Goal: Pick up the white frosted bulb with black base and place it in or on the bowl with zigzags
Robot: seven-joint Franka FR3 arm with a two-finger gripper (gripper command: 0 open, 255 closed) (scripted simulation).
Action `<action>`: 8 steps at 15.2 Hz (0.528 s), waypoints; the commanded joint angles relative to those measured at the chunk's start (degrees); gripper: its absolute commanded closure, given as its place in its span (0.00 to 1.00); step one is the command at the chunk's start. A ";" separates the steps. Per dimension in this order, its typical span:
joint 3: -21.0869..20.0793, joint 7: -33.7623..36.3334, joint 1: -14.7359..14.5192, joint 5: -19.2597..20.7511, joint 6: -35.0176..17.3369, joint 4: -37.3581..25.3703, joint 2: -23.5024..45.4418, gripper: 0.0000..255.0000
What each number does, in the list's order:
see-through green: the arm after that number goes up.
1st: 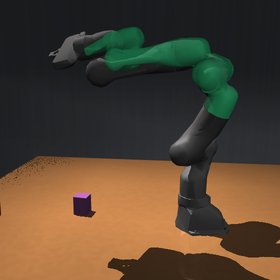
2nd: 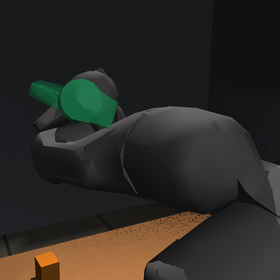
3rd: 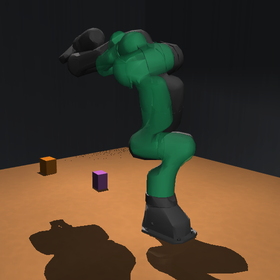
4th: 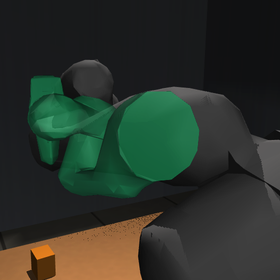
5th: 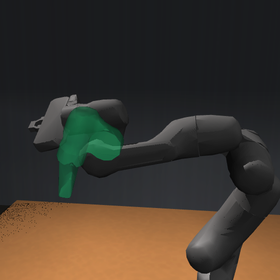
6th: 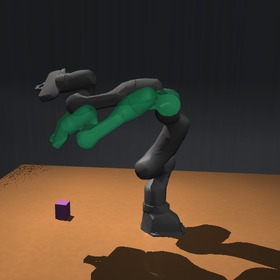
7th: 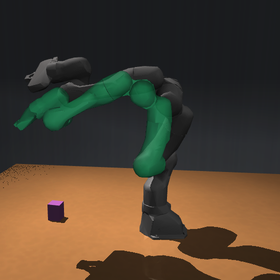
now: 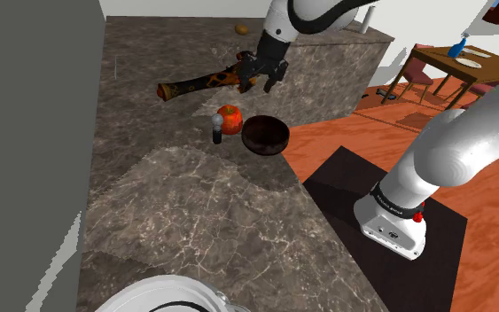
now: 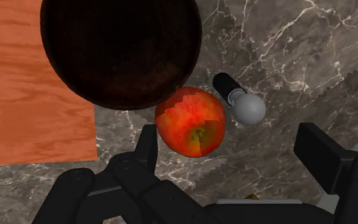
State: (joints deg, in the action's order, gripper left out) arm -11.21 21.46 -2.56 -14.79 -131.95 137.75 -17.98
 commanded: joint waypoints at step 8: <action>-4.18 11.84 -0.66 3.34 -13.24 -8.57 20.48 0.00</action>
State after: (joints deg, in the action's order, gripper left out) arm -15.16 31.85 -3.08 -12.08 -143.92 130.34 0.26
